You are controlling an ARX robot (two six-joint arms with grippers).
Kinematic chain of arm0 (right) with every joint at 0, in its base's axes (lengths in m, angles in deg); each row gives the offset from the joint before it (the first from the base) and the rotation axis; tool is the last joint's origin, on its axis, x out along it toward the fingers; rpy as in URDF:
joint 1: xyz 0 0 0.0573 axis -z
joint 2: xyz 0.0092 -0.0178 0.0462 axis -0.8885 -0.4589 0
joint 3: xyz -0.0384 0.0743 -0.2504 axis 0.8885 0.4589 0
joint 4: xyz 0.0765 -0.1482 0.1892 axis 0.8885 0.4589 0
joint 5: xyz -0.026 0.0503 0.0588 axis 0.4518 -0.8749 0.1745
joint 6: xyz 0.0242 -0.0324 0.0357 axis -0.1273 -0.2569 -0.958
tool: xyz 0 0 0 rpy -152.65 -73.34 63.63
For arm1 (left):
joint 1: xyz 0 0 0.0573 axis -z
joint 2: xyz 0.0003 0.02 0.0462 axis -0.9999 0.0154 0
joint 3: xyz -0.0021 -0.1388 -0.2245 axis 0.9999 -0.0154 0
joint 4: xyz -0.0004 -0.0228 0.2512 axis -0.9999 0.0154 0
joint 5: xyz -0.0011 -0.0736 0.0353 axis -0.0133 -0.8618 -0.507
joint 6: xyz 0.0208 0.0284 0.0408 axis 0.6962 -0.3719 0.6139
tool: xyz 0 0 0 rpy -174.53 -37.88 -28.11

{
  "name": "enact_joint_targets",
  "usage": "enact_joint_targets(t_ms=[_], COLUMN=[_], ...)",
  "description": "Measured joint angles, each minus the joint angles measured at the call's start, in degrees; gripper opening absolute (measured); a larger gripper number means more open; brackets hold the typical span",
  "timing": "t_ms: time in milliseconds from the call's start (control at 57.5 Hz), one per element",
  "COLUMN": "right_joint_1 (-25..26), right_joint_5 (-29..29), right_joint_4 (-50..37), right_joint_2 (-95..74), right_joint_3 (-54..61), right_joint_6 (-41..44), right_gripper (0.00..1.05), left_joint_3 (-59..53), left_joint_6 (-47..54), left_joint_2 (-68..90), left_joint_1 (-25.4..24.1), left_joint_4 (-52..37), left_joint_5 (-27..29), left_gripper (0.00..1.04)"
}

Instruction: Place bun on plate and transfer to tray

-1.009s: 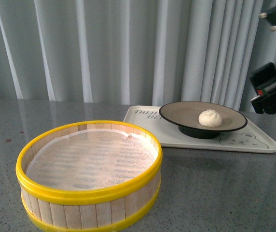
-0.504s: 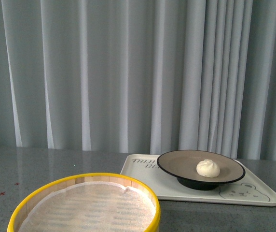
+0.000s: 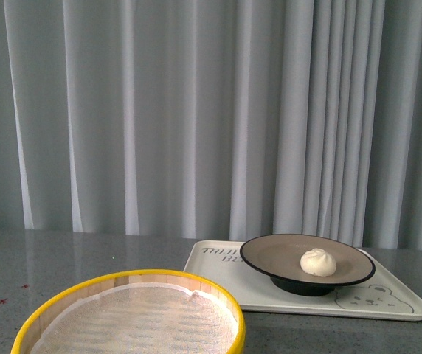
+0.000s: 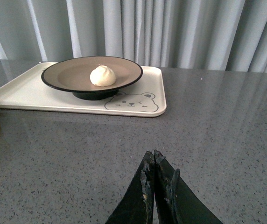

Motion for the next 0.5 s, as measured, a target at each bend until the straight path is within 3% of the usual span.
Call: enact_joint_targets(t_ms=[243, 504], right_joint_1=[0.0, 0.0], right_joint_5=[0.0, 0.0], right_joint_4=[1.4, 10.8], right_joint_2=[5.8, 15.9], right_joint_3=[3.7, 4.3], right_joint_6=[0.0, 0.0], right_gripper=[0.02, 0.02], left_joint_3=[0.0, 0.0], left_joint_6=[0.0, 0.0], left_joint_2=[0.0, 0.0], left_joint_1=[0.0, 0.0], left_joint_4=[0.0, 0.0], left_joint_5=[0.0, 0.0], left_gripper=[0.98, 0.98])
